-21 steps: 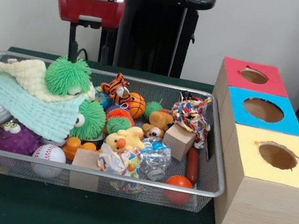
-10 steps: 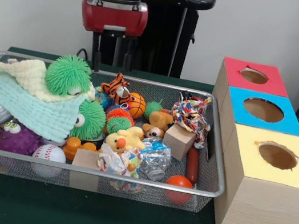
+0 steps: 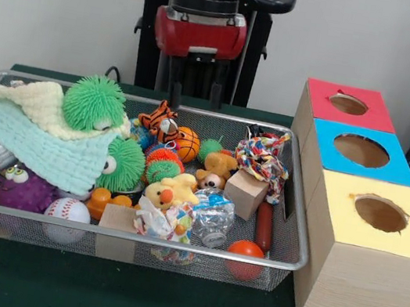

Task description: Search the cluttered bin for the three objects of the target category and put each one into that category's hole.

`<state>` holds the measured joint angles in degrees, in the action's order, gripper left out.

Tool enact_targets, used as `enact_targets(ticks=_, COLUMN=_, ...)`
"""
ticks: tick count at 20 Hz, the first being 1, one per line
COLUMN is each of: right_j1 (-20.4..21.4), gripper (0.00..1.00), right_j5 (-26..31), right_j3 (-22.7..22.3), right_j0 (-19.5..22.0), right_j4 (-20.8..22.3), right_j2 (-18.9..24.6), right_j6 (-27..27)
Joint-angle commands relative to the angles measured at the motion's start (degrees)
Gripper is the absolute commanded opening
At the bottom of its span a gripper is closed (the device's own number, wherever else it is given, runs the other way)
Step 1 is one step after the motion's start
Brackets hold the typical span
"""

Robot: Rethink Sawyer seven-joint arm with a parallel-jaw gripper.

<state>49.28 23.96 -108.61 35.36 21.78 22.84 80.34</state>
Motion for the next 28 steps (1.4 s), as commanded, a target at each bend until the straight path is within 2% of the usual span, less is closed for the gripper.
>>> enact_targets(ticks=1, right_j1=-4.0, gripper=1.0, right_j5=-1.7, right_j3=3.1, right_j0=-3.6, right_j4=2.3, right_j2=-3.6, right_j6=8.4)
enact_targets(ticks=5, right_j1=-5.7, gripper=1.0, right_j5=-2.4, right_j3=5.0, right_j0=-5.9, right_j4=1.9, right_j2=-5.4, right_j6=9.4)
enact_targets(ticks=8, right_j1=-8.5, gripper=1.0, right_j5=-4.4, right_j3=7.1, right_j0=-7.5, right_j4=1.8, right_j2=-6.9, right_j6=10.2)
enact_targets(ticks=14, right_j1=-12.7, gripper=1.0, right_j5=-7.6, right_j3=10.2, right_j0=-9.0, right_j4=1.2, right_j2=-9.2, right_j6=10.5)
enact_targets(ticks=25, right_j1=-15.5, gripper=1.0, right_j5=-11.3, right_j3=11.1, right_j0=-9.6, right_j4=-3.6, right_j2=-12.7, right_j6=13.4)
enact_targets(ticks=28, right_j1=-15.5, gripper=1.0, right_j5=-10.7, right_j3=11.7, right_j0=-10.0, right_j4=-3.6, right_j2=-13.1, right_j6=11.9)
